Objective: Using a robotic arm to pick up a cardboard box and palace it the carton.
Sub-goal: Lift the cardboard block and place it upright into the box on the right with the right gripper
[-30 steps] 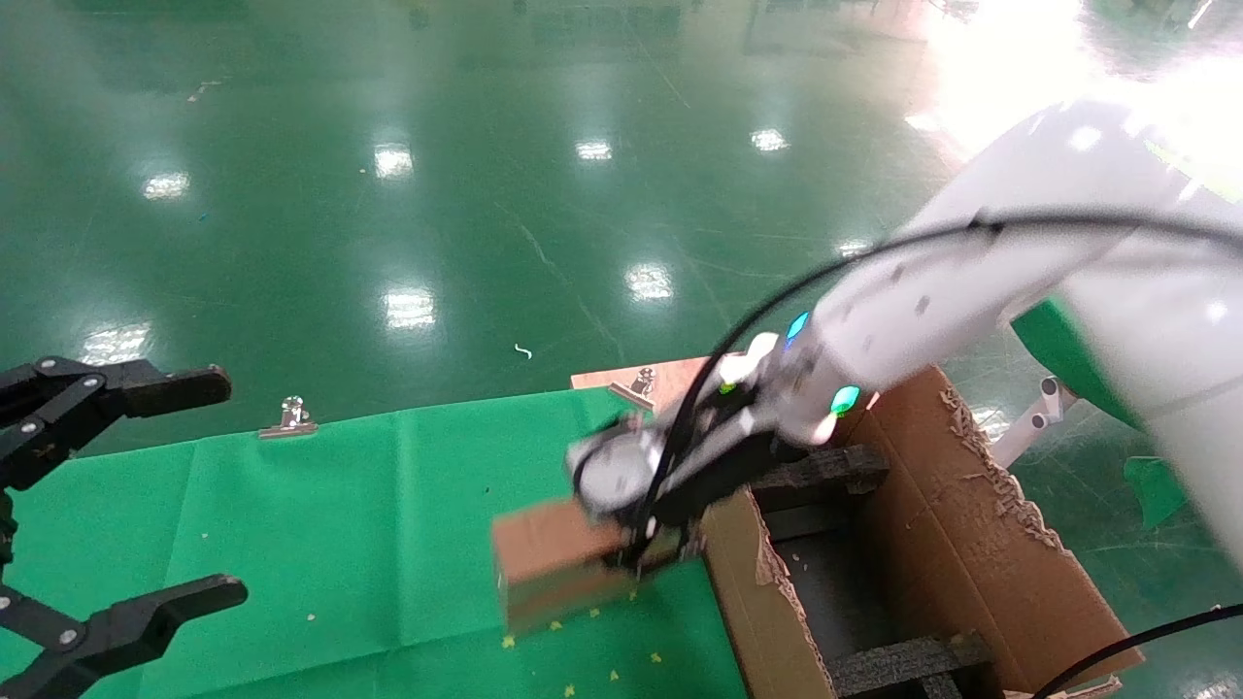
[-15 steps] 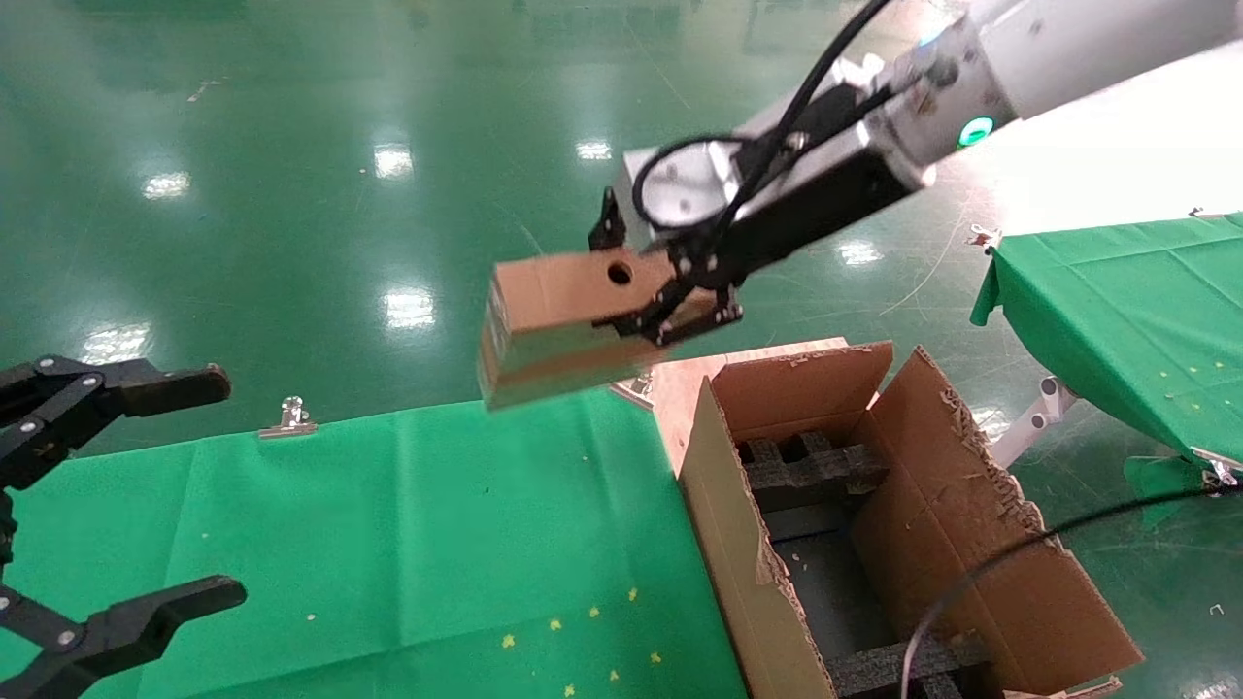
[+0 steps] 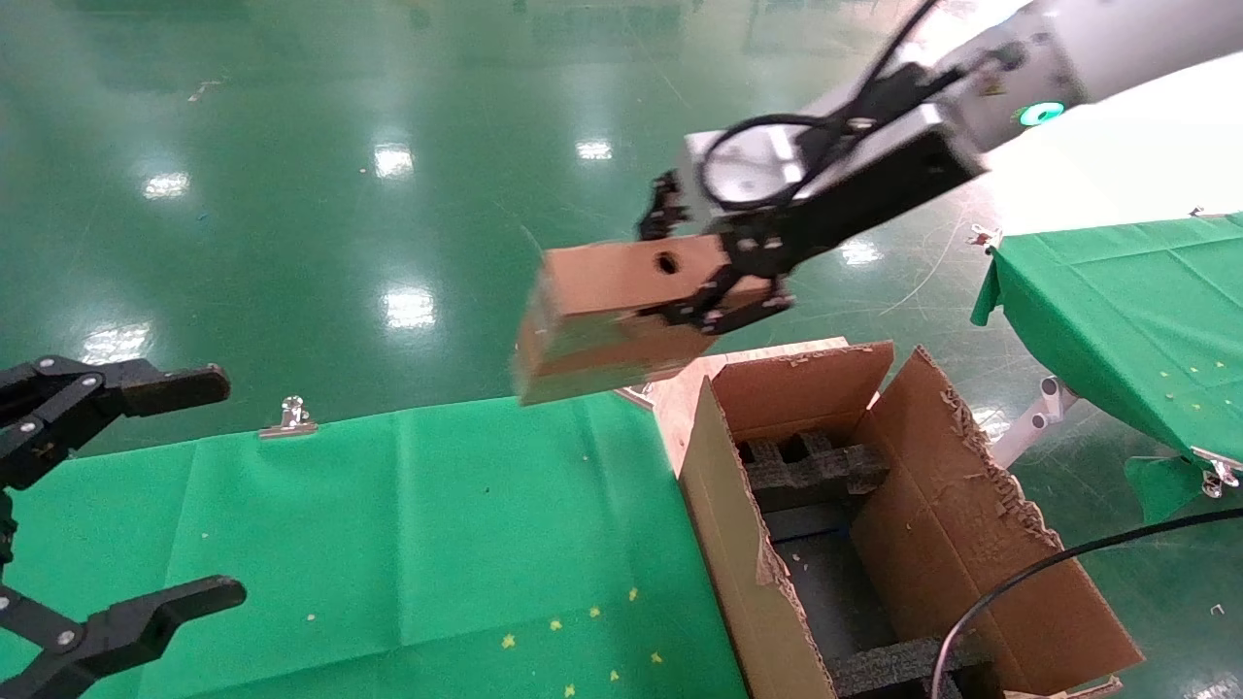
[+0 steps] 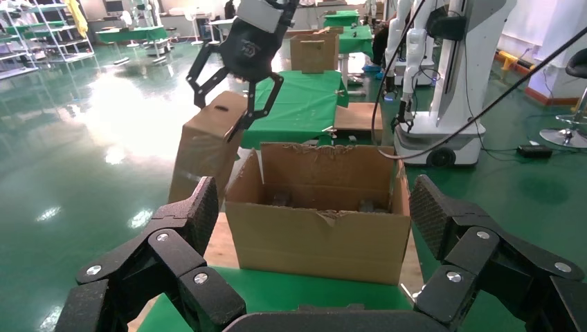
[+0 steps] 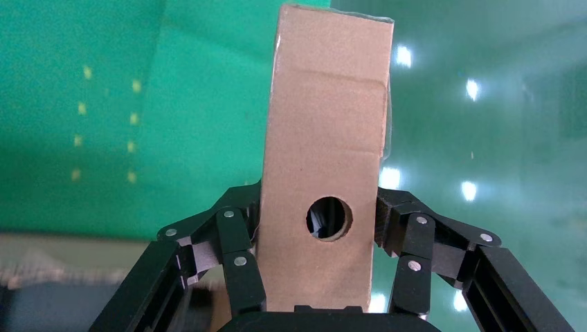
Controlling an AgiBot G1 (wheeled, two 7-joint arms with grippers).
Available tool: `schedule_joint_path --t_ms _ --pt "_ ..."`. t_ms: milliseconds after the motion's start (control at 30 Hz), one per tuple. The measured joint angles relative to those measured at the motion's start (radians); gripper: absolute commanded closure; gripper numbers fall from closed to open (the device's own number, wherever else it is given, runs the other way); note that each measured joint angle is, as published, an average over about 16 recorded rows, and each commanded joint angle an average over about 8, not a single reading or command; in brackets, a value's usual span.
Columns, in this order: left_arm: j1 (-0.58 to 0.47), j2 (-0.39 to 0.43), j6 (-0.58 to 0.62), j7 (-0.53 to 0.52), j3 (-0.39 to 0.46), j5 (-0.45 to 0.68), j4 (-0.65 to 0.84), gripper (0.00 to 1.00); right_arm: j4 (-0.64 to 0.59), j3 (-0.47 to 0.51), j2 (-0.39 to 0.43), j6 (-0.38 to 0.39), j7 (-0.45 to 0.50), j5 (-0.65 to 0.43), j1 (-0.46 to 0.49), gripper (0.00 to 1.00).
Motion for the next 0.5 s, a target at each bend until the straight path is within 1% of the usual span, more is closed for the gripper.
schedule_joint_path --t_ms 200,500 --pt "0.0 0.0 0.0 0.0 0.0 0.0 0.0 0.0 -0.071 -0.083 0.061 0.001 -0.05 0.006 0.044 1.0" --pt "0.0 0.0 0.0 0.0 0.0 0.0 0.0 0.0 -0.203 -0.186 0.137 0.007 -0.124 -0.017 0.087 1.0"
